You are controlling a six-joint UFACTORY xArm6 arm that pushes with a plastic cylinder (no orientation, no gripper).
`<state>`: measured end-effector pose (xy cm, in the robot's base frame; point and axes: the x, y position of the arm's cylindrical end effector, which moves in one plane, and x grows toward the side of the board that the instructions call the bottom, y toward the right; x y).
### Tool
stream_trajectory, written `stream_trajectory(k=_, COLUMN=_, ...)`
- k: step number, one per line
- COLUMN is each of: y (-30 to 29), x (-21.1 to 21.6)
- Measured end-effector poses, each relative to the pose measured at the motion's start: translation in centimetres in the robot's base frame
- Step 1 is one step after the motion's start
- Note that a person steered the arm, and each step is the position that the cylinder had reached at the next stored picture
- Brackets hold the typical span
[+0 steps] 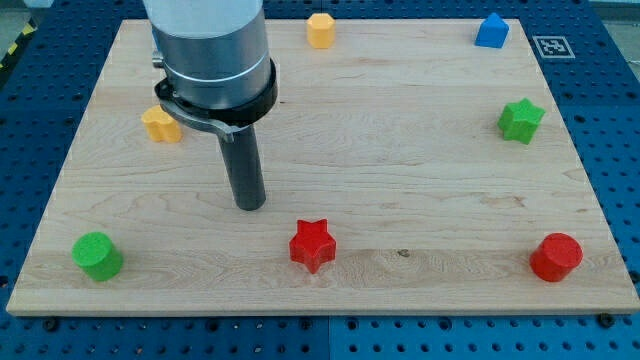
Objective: Move your arm to the center
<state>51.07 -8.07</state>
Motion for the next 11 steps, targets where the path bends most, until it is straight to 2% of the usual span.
stream_trajectory(k=8, y=0.0, x=-1.4)
stream_trajectory(k=9, y=0.9, x=-5.5)
stream_trajectory(k=11, y=9.0, x=-15.0)
